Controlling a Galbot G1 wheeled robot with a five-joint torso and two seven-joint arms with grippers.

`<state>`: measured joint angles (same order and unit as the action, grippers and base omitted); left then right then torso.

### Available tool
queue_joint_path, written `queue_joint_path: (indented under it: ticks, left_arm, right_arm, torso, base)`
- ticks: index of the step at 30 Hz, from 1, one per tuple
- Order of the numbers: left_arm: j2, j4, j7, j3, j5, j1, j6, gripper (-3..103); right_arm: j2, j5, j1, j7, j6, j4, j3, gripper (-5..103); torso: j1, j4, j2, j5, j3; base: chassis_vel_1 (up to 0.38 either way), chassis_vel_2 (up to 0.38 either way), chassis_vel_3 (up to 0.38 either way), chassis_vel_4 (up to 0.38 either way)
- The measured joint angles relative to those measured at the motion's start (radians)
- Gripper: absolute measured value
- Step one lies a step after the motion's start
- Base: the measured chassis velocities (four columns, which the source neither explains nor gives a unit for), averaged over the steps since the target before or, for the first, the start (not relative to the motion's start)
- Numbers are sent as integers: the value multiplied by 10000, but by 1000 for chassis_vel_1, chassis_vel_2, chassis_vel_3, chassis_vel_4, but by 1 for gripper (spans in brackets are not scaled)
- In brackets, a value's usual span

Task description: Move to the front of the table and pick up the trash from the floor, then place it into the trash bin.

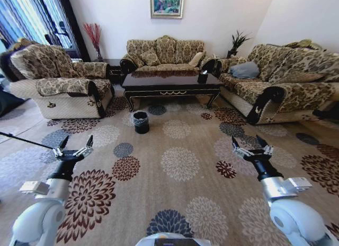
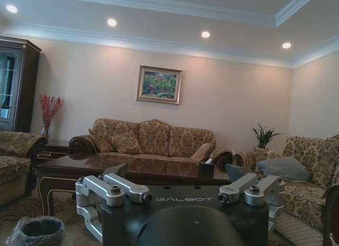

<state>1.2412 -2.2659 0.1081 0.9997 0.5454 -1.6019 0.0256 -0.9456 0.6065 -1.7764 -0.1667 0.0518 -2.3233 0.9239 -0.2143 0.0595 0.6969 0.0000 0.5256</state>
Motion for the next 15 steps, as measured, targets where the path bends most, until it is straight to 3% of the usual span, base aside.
queue_joint_path:
  ticks: [15]
  left_arm:
    - [85, -73, 18, -86, -40, -1, -18, 100]
  right_arm:
    - [-64, -100, 16, 46, 5, 65, -53, 100]
  torso:
    - [-282, -1, 659, 0, 373]
  base:
    - [0, 0, 0, 0]
